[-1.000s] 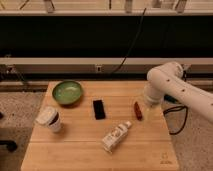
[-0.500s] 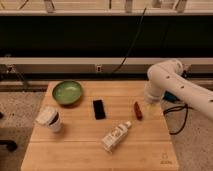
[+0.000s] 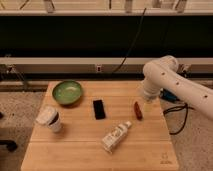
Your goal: Move the arm in a circular motion
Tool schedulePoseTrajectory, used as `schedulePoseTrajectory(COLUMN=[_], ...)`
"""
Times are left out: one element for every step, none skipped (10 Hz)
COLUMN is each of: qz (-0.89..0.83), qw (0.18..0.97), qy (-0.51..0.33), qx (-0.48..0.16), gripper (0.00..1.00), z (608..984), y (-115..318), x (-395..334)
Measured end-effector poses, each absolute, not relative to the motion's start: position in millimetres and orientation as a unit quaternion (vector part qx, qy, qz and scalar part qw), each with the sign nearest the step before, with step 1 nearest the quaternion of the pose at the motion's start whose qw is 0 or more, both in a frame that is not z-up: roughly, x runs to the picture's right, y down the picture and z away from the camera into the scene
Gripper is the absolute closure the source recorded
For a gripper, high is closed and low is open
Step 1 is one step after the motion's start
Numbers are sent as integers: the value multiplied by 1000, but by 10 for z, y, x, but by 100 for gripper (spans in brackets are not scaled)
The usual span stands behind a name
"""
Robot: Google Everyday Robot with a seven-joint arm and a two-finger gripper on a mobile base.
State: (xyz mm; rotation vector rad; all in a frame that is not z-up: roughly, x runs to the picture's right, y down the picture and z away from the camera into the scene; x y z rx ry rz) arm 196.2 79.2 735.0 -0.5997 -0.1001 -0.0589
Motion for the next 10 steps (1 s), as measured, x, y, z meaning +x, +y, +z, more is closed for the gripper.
schedulePoseTrajectory(qz=[-31,-34,-36,-38,-42,-44,-45,-47,-52,-57], qw=[953,953,953,953,954,954,954,954,954,954], qy=[-49,-48,-48,-51,-51,-52,-52,-51,-52,-54], qx=[-296,-297,-297,-296,-293,-292,-292,-291,-291,-288], gripper=[20,20,20,20,20,20,20,20,20,20], z=[7348,7340,7321,7297,7264,7231,7218,7205,7217,7230], y=[787,784,793,807,819,832,850,855,831,784], x=[1966,1951,1890,1780,1688,1668,1670,1663,1596,1521])
